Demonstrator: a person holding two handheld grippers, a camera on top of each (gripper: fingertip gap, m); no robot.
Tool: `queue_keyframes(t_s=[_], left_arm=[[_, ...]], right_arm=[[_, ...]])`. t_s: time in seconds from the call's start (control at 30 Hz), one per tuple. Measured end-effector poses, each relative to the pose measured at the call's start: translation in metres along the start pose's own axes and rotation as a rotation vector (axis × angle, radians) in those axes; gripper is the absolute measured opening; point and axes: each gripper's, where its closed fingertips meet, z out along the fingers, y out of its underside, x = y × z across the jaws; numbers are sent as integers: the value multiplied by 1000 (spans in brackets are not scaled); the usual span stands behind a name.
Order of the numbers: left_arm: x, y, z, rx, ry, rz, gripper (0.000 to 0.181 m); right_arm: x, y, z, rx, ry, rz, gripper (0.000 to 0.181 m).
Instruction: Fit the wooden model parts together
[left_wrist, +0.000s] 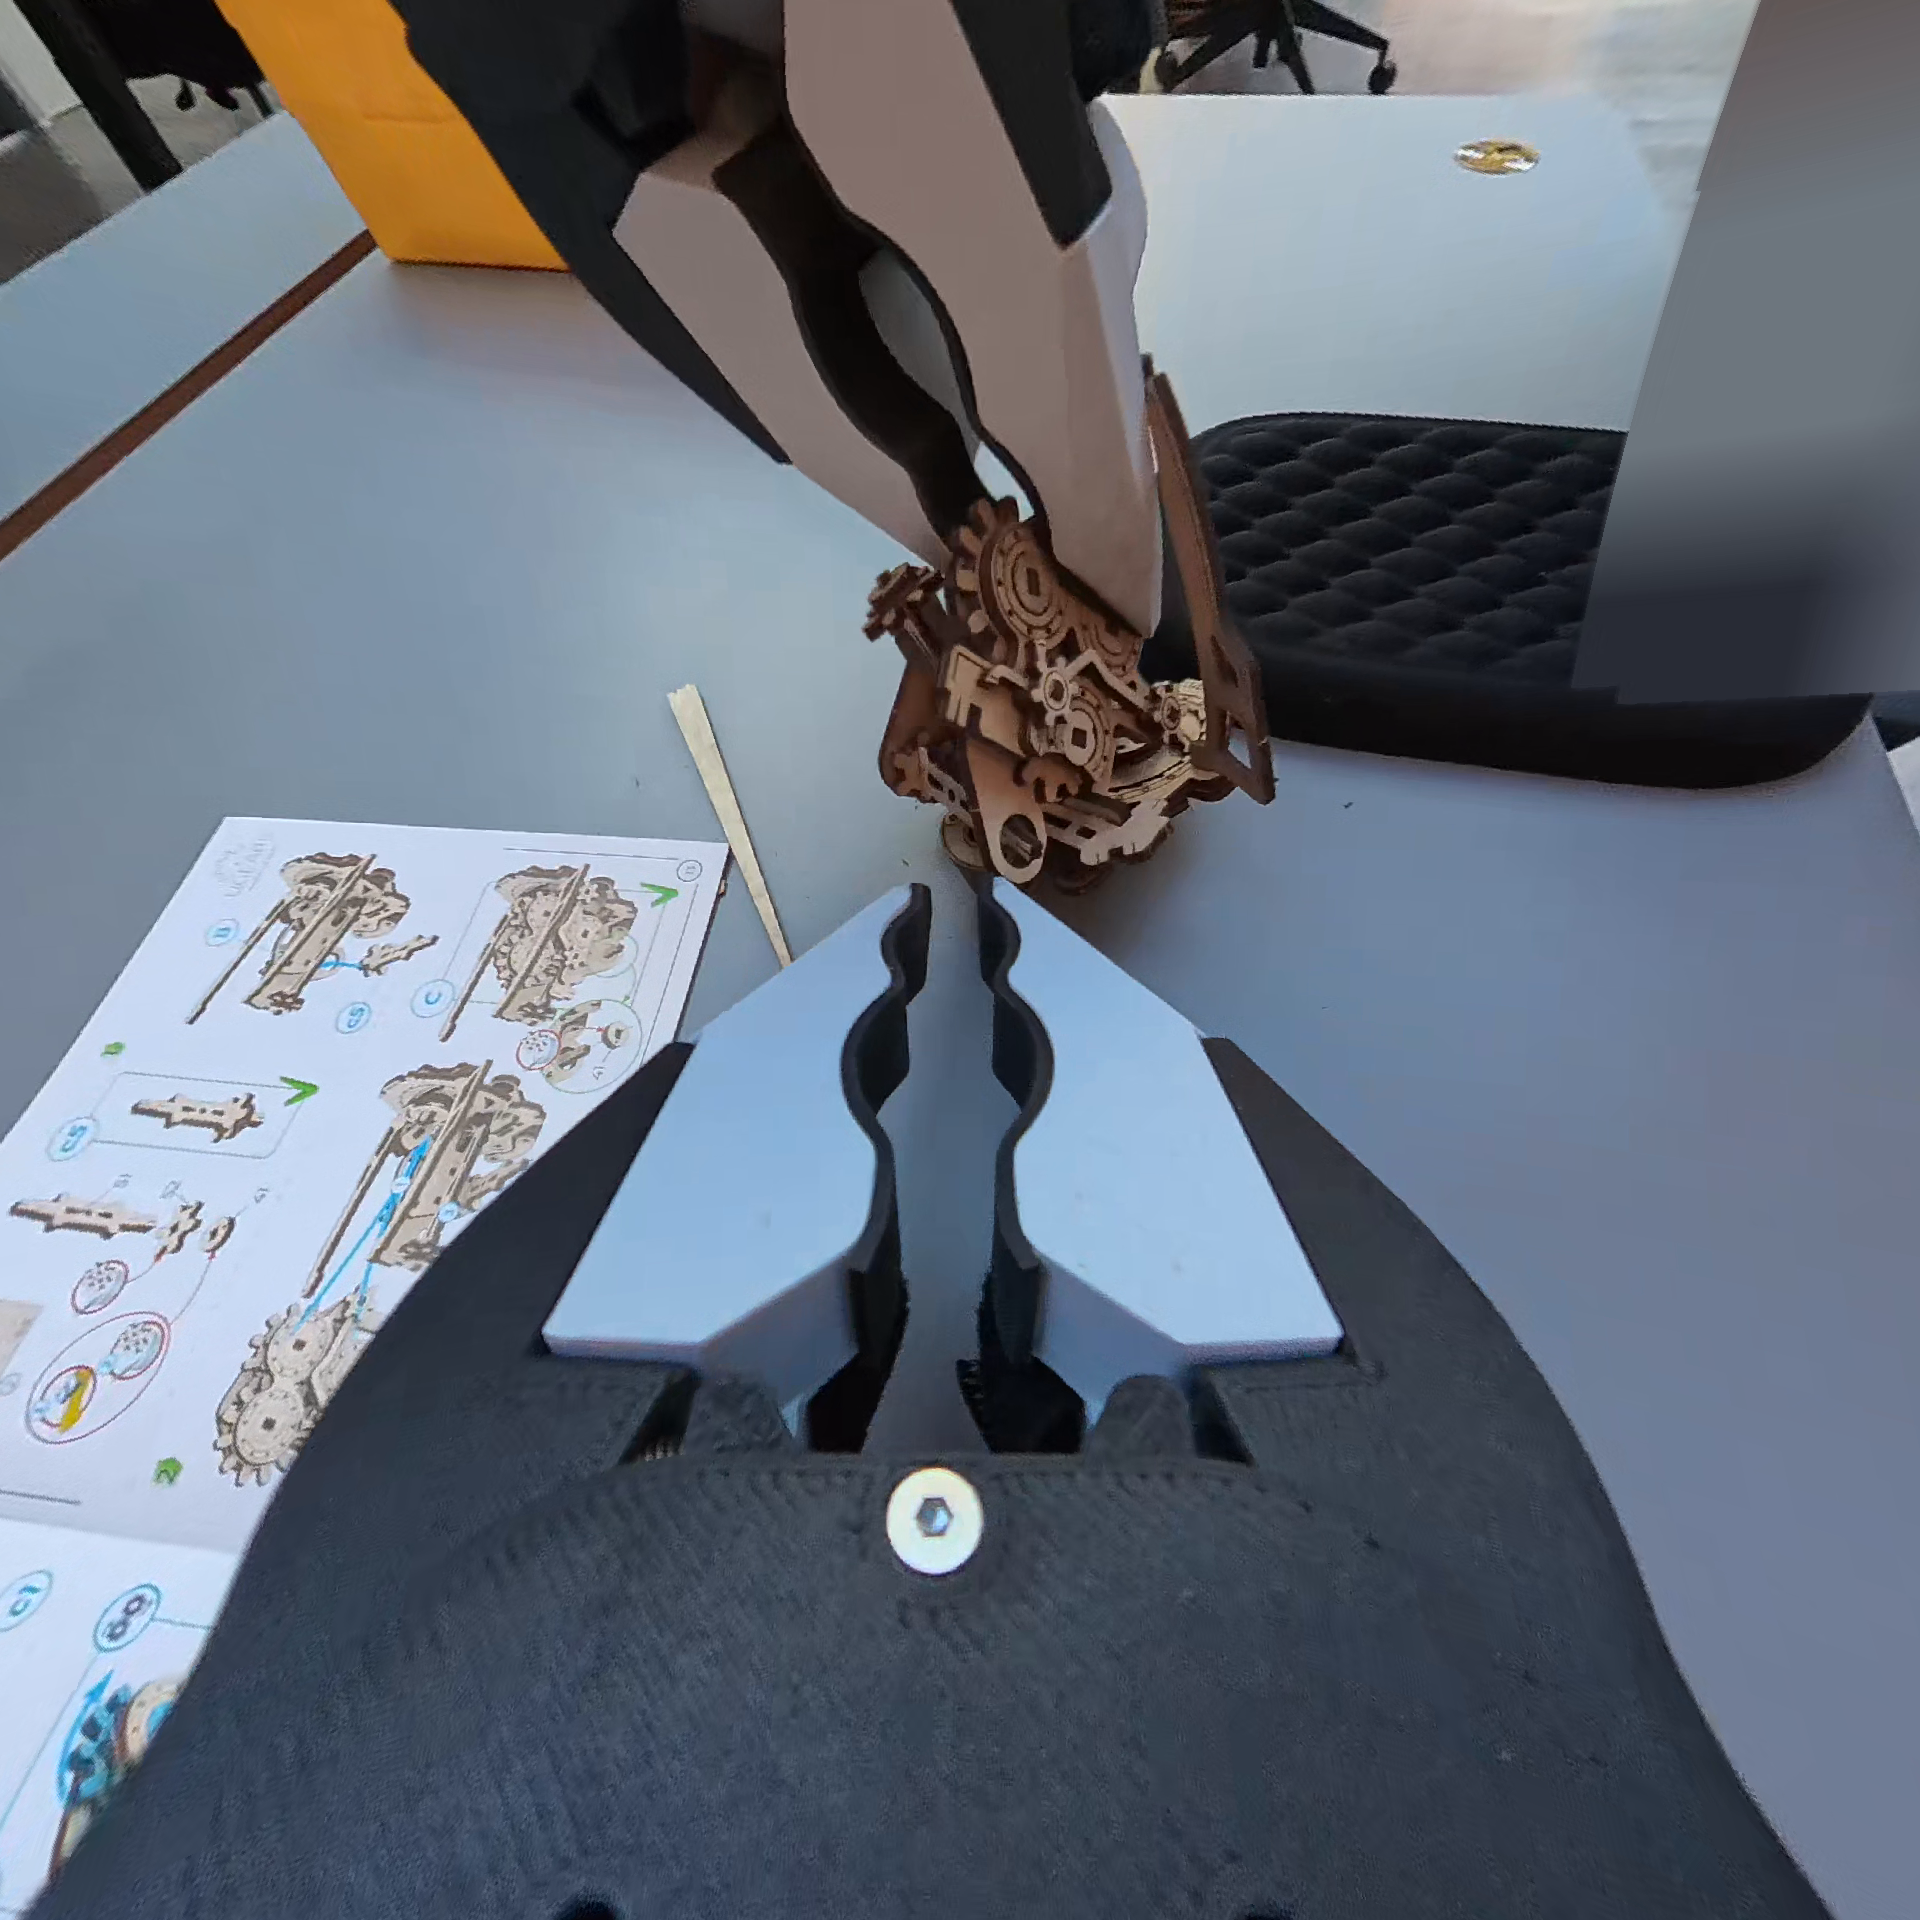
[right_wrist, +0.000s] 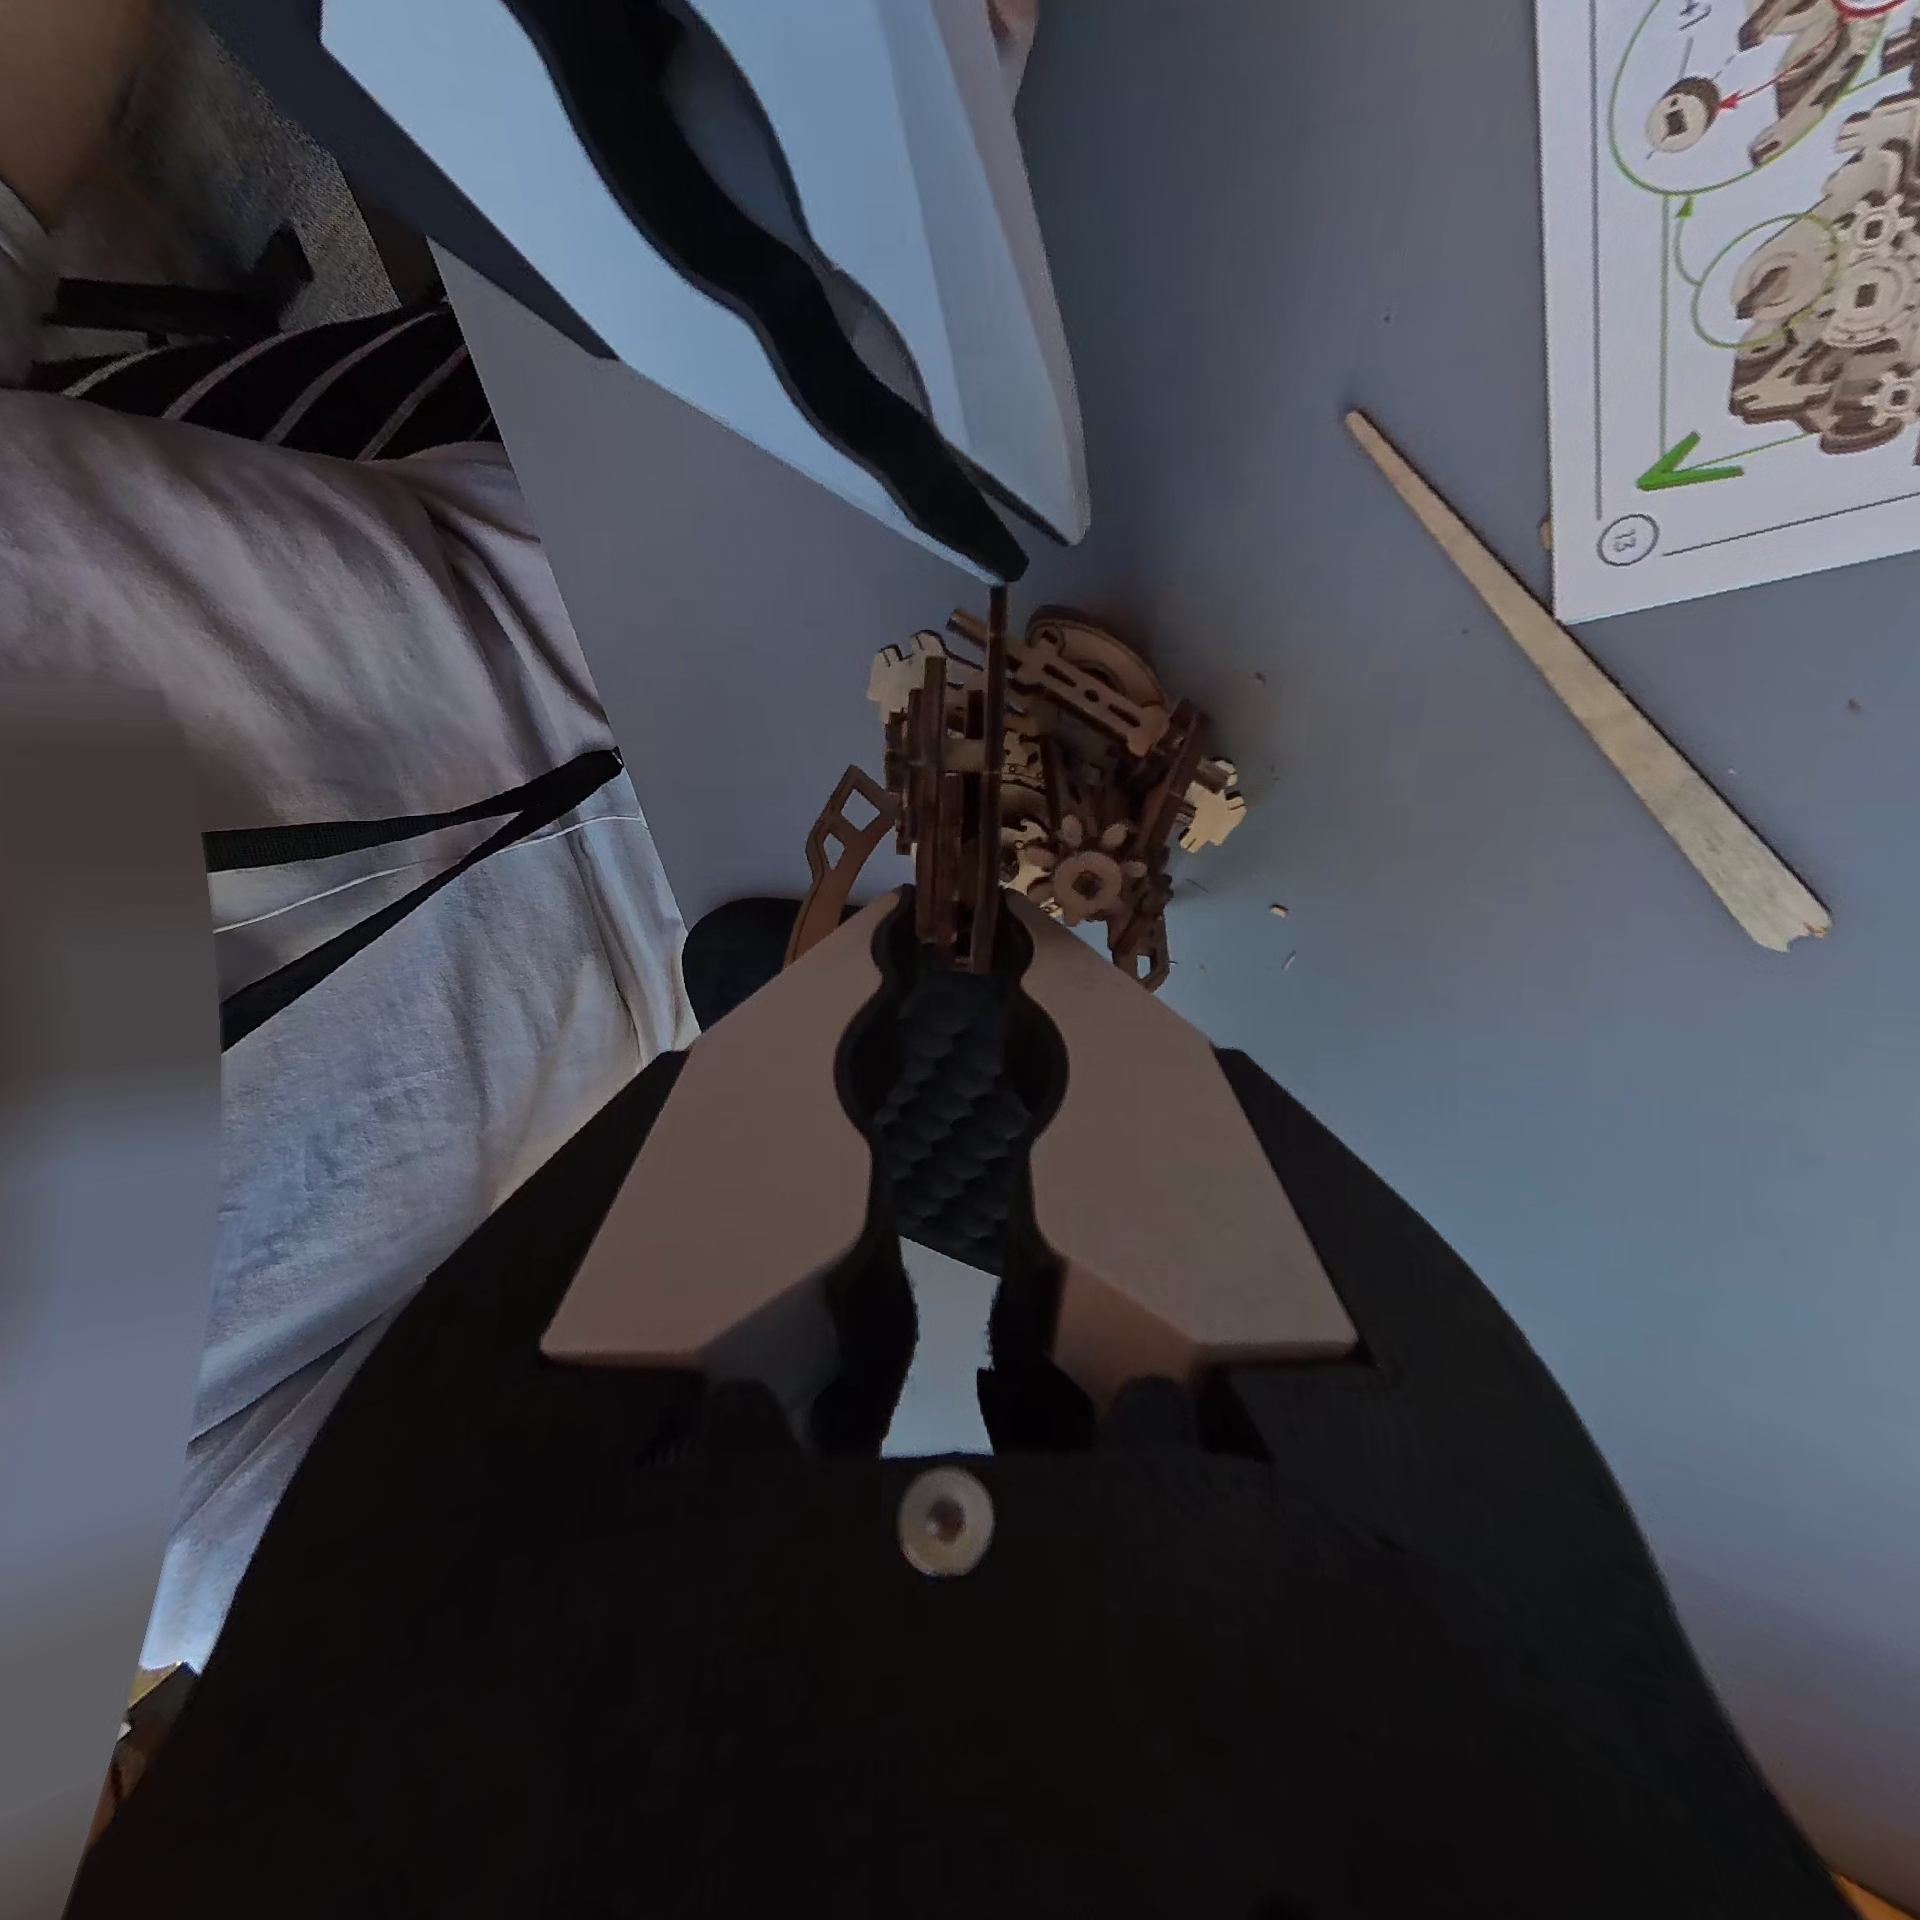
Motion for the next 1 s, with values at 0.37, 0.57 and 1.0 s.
queue_keyframes(t_s=[0.37,0.57,1.0], left_arm=[[0,-9,-5,64,187,-14,7],[2,-8,-2,50,234,-24,8],[10,-8,-1,27,342,-73,6]], right_arm=[[1,-2,-1,15,-8,9,11],[0,-1,0,10,-1,7,11],[1,2,1,1,2,-3,11]])
